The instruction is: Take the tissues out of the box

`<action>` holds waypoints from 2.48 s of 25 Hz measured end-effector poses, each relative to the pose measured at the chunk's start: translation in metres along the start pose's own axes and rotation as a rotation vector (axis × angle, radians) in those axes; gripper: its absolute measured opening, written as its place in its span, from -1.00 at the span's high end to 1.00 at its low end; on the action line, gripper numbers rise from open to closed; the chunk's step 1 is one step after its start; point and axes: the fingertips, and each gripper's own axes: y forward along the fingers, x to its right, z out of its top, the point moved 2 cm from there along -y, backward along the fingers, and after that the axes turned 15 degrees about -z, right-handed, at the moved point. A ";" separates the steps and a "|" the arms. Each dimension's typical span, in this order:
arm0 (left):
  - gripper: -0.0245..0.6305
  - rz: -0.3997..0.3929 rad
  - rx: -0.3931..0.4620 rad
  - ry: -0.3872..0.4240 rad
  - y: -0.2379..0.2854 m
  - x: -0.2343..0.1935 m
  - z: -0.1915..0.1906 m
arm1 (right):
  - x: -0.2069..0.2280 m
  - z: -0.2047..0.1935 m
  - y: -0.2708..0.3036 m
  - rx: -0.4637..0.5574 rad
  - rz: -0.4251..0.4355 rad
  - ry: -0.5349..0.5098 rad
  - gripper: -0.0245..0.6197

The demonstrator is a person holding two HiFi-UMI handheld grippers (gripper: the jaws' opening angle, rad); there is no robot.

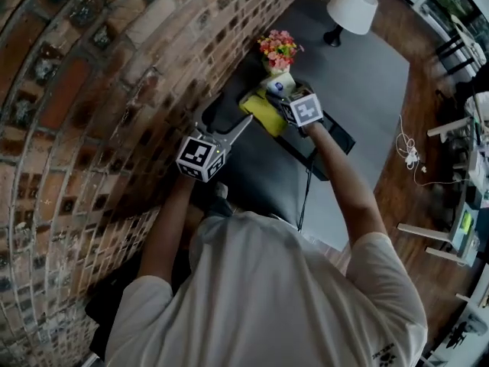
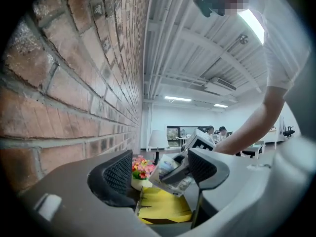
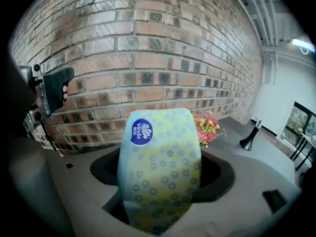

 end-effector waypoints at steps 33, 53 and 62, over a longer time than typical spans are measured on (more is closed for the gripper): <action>-0.06 -0.234 0.048 0.009 0.107 0.071 0.033 | 0.124 -0.063 -0.336 0.505 -0.753 0.384 -0.28; -0.06 -0.198 0.049 0.127 0.098 0.079 0.039 | 0.081 -0.094 -0.362 0.545 -0.896 0.506 -0.28; -0.06 -0.180 0.044 0.128 0.107 0.071 0.036 | 0.090 -0.084 -0.354 0.558 -0.898 0.454 -0.28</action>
